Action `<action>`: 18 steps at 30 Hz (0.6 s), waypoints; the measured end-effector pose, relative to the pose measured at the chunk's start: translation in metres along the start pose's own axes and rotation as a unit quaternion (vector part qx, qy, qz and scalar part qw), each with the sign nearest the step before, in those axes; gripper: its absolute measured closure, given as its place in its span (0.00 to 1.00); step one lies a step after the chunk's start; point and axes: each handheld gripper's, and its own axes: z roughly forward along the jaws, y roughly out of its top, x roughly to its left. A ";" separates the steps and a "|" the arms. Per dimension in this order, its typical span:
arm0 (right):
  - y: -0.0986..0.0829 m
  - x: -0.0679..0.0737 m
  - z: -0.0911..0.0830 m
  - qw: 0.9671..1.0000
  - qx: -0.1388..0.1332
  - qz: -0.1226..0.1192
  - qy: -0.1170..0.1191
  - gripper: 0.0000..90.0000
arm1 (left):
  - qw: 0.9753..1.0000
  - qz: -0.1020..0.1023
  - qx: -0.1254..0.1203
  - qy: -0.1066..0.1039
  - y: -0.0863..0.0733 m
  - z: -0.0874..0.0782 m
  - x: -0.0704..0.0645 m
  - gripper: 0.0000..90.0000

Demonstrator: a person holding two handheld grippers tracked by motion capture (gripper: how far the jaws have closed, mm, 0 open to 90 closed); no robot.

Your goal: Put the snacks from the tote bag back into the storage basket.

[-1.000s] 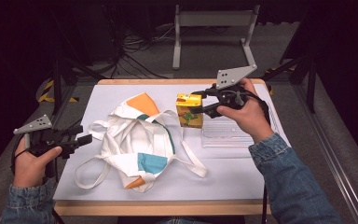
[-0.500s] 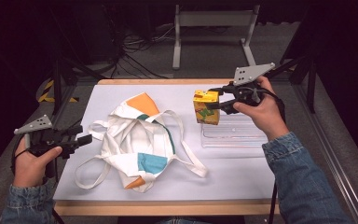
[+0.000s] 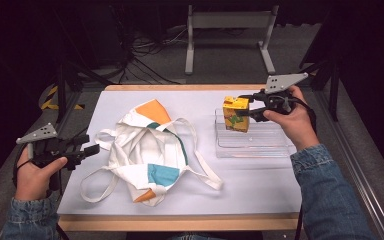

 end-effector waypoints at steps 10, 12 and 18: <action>-0.019 -0.004 0.002 1.000 0.004 0.003 0.009 0.56 | 1.000 -0.001 0.002 0.001 0.000 0.001 0.000 0.38; -0.021 -0.004 0.003 1.000 0.005 0.001 0.012 0.56 | 1.000 0.000 0.002 0.001 0.000 0.001 0.000 0.38; -0.027 -0.001 0.008 1.000 0.001 -0.005 0.023 0.56 | 1.000 0.001 0.003 0.001 0.000 0.001 0.000 0.38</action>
